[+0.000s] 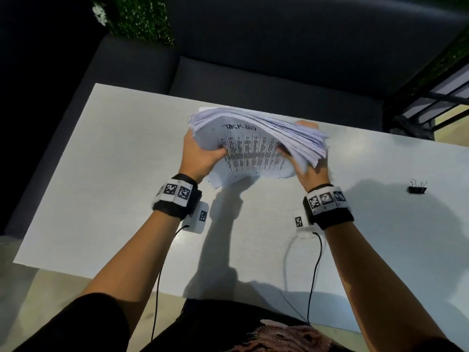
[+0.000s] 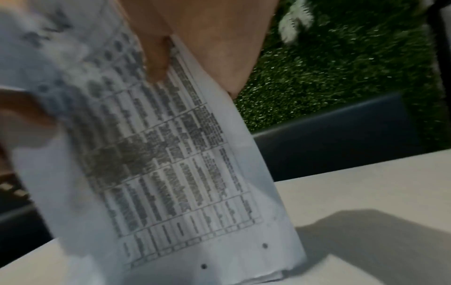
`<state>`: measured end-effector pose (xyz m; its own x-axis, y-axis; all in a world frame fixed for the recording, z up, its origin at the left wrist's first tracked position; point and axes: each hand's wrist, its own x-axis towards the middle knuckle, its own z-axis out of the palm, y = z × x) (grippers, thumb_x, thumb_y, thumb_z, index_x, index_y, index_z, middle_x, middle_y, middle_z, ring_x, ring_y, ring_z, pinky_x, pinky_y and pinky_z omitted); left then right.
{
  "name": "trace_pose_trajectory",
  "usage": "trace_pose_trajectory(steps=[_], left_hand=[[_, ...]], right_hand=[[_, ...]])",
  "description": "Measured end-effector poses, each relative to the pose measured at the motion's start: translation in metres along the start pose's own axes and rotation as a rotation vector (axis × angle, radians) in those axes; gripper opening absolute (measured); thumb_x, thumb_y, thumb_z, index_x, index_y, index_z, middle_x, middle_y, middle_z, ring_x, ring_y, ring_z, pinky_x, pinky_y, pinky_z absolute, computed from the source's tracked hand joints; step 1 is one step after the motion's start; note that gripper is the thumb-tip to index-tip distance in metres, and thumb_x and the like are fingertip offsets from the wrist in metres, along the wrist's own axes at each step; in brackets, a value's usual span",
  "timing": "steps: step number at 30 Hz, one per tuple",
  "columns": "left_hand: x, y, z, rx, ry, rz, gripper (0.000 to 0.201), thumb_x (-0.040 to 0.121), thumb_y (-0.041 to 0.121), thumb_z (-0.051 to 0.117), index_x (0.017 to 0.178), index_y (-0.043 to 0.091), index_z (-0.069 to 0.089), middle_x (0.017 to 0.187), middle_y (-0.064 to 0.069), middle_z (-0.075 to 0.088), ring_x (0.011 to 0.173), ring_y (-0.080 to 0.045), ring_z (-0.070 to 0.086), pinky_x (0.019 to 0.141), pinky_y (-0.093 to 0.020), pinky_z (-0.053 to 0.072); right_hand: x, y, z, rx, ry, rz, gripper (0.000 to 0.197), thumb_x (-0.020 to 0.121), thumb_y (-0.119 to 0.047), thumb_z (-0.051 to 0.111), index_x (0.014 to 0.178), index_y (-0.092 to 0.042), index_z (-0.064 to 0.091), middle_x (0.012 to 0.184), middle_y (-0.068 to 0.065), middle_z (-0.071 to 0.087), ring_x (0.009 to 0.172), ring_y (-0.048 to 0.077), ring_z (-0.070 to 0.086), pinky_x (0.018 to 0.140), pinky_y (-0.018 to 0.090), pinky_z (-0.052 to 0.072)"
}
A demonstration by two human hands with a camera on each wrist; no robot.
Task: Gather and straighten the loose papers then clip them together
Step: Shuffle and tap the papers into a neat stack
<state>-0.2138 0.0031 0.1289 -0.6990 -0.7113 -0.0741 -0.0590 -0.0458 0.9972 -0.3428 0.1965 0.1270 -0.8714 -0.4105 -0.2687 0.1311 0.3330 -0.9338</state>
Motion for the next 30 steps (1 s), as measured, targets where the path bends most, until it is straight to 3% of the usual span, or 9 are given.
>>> trace_pose_trajectory(steps=[2, 5, 8, 11, 14, 16, 21, 24, 30], left_hand=[[0.0, 0.005, 0.012, 0.07, 0.058, 0.001, 0.037, 0.068, -0.016, 0.068, 0.095, 0.009, 0.061, 0.087, -0.002, 0.063, 0.078, -0.005, 0.063, 0.063, -0.023, 0.057], [0.003, 0.039, 0.027, 0.055, 0.182, 0.164, 0.038, 0.068, -0.016, 0.062, 0.098, 0.006, 0.056, 0.083, 0.008, 0.059, 0.072, 0.001, 0.058, 0.061, -0.029, 0.056], [0.007, 0.082, 0.027, 0.045, 0.233, 0.497, 0.044, 0.067, -0.016, 0.059, 0.103, 0.006, 0.049, 0.084, 0.025, 0.058, 0.071, 0.006, 0.053, 0.056, -0.028, 0.049], [0.007, 0.098, 0.026, 0.078, 0.272, 0.707, 0.04, 0.076, -0.018, 0.056, 0.113, -0.005, 0.046, 0.079, 0.018, 0.05, 0.078, 0.017, 0.048, 0.063, -0.014, 0.044], [0.001, 0.056, 0.022, 0.091, 0.272, 0.545, 0.055, 0.076, -0.017, 0.058, 0.126, -0.024, 0.033, 0.102, 0.007, 0.049, 0.097, 0.019, 0.05, 0.084, -0.006, 0.044], [-0.009, 0.022, 0.018, 0.125, 0.183, 0.292, 0.061, 0.076, -0.004, 0.062, 0.13, -0.007, 0.033, 0.108, 0.003, 0.053, 0.097, 0.007, 0.056, 0.086, -0.02, 0.05], [-0.01, -0.003, 0.025, 0.077, 0.137, 0.094, 0.062, 0.079, -0.018, 0.051, 0.12, 0.024, 0.032, 0.105, 0.013, 0.051, 0.093, 0.018, 0.057, 0.075, -0.01, 0.051], [-0.004, -0.002, 0.017, 0.046, 0.116, 0.071, 0.057, 0.076, -0.011, 0.053, 0.114, 0.028, 0.039, 0.102, 0.008, 0.053, 0.093, 0.005, 0.059, 0.071, -0.014, 0.053], [0.002, -0.006, 0.011, 0.098, 0.054, -0.039, 0.039, 0.073, -0.006, 0.065, 0.109, 0.005, 0.053, 0.103, -0.016, 0.061, 0.097, -0.022, 0.062, 0.077, -0.04, 0.06]], right_hand=[[0.002, -0.005, 0.01, 0.029, 0.025, 0.022, 0.056, 0.086, -0.006, 0.066, 0.134, 0.001, 0.039, 0.098, -0.02, 0.045, 0.084, -0.016, 0.054, 0.086, 0.006, 0.045], [-0.005, -0.054, 0.023, 0.042, 0.155, -0.141, 0.029, 0.082, -0.007, 0.071, 0.108, -0.013, 0.06, 0.098, -0.007, 0.066, 0.091, -0.005, 0.065, 0.088, 0.024, 0.055], [-0.017, -0.092, 0.023, 0.167, 0.251, -0.31, 0.036, 0.075, -0.013, 0.079, 0.092, -0.03, 0.052, 0.09, -0.019, 0.06, 0.078, -0.02, 0.06, 0.073, 0.005, 0.049], [-0.028, -0.107, 0.015, 0.19, 0.454, -0.516, 0.054, 0.074, -0.01, 0.08, 0.117, -0.01, 0.048, 0.107, -0.017, 0.054, 0.097, -0.026, 0.051, 0.09, 0.002, 0.041], [-0.024, -0.073, 0.02, 0.153, 0.335, -0.346, 0.058, 0.075, -0.012, 0.079, 0.123, -0.001, 0.049, 0.115, -0.003, 0.061, 0.109, -0.002, 0.058, 0.103, 0.024, 0.046], [-0.024, -0.046, 0.022, 0.047, 0.127, -0.135, 0.058, 0.074, -0.014, 0.08, 0.122, -0.007, 0.049, 0.114, -0.002, 0.062, 0.108, 0.01, 0.059, 0.103, 0.035, 0.046], [-0.019, -0.02, 0.025, -0.005, 0.102, -0.047, 0.038, 0.085, -0.002, 0.064, 0.11, -0.023, 0.045, 0.099, -0.013, 0.058, 0.098, 0.008, 0.059, 0.092, 0.016, 0.047], [-0.012, -0.021, 0.019, -0.02, 0.082, -0.029, 0.041, 0.081, -0.002, 0.071, 0.106, -0.024, 0.047, 0.1, -0.016, 0.058, 0.099, 0.001, 0.059, 0.097, 0.019, 0.046], [-0.013, -0.032, 0.029, 0.02, 0.07, 0.016, 0.021, 0.086, -0.011, 0.068, 0.1, -0.016, 0.055, 0.093, -0.015, 0.052, 0.103, 0.01, 0.05, 0.104, 0.017, 0.037]])
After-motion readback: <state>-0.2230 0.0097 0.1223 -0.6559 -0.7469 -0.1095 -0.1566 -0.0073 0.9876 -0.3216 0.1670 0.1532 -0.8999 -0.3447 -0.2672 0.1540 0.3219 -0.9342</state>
